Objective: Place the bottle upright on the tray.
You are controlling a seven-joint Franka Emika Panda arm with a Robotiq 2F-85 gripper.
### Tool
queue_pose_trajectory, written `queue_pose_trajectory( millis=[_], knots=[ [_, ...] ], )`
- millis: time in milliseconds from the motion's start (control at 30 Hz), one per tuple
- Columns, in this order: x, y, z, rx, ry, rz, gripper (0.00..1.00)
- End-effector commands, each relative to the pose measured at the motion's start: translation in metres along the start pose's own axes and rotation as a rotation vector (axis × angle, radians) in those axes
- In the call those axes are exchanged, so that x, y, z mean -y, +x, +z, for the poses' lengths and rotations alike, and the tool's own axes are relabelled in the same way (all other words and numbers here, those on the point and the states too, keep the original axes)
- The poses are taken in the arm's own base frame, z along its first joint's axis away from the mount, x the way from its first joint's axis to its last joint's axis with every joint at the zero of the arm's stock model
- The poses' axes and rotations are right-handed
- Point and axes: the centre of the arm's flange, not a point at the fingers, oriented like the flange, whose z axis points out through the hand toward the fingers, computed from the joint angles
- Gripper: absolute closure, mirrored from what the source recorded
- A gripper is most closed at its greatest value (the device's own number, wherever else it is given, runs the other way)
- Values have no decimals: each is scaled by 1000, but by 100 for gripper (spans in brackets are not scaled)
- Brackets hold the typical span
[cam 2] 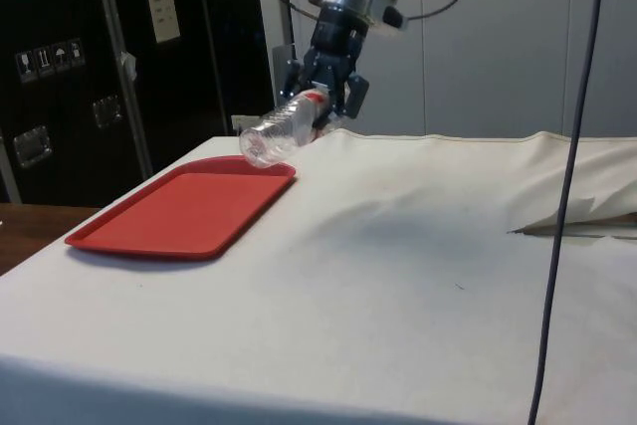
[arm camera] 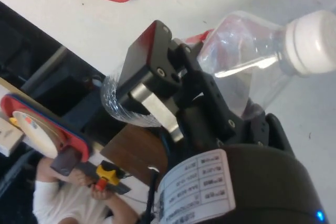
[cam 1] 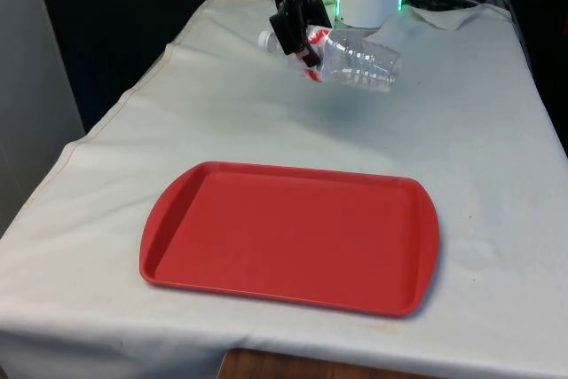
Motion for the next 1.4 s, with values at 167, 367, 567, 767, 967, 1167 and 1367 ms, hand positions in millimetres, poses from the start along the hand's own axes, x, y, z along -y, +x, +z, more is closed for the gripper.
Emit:
queue_pose_trajectory(
  millis=[167,367,567,767,967,1167,1367],
  knots=[
    [14,-7,-3,-31,-7,6,86],
    [27,-15,-7,-54,-5,5,86],
    [39,-22,-12,-76,-4,5,86],
    [49,-28,-15,-96,-2,3,86],
    [63,-38,-18,-127,-3,-7,86],
    [71,-43,-18,-149,-3,-16,86],
    [79,-50,-17,-164,-4,-37,86]
  ],
)
